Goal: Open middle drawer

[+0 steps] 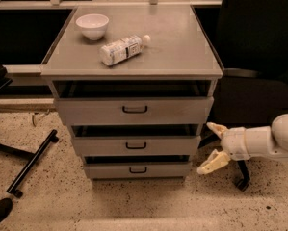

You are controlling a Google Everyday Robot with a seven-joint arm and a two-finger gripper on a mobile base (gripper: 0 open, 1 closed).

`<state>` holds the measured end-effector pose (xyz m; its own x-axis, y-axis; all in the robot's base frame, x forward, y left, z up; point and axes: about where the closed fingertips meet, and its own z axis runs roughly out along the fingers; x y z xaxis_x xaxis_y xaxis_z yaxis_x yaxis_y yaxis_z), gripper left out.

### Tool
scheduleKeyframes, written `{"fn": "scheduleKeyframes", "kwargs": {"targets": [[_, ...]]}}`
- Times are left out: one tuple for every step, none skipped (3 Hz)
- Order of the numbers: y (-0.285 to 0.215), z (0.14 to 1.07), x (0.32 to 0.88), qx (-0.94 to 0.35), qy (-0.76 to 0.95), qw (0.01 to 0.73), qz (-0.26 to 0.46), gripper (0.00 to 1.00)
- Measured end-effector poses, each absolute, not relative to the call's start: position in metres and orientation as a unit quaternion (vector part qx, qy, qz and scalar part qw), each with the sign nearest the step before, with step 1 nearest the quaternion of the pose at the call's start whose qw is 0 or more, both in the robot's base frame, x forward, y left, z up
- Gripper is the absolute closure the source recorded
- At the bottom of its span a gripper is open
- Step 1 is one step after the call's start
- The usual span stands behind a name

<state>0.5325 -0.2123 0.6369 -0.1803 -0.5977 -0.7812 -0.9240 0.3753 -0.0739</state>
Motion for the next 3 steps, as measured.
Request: {"fn": "scheduleKeyframes", "kwargs": {"targets": [[-0.185,0.558,0.540,-0.503,0.716,0.391,0.285,0.00],[-0.185,0.558,0.540,-0.503,0.716,0.391,0.285,0.00],[-0.183,0.535,0.547,-0.504,0.714,0.388,0.293,0.00]]}}
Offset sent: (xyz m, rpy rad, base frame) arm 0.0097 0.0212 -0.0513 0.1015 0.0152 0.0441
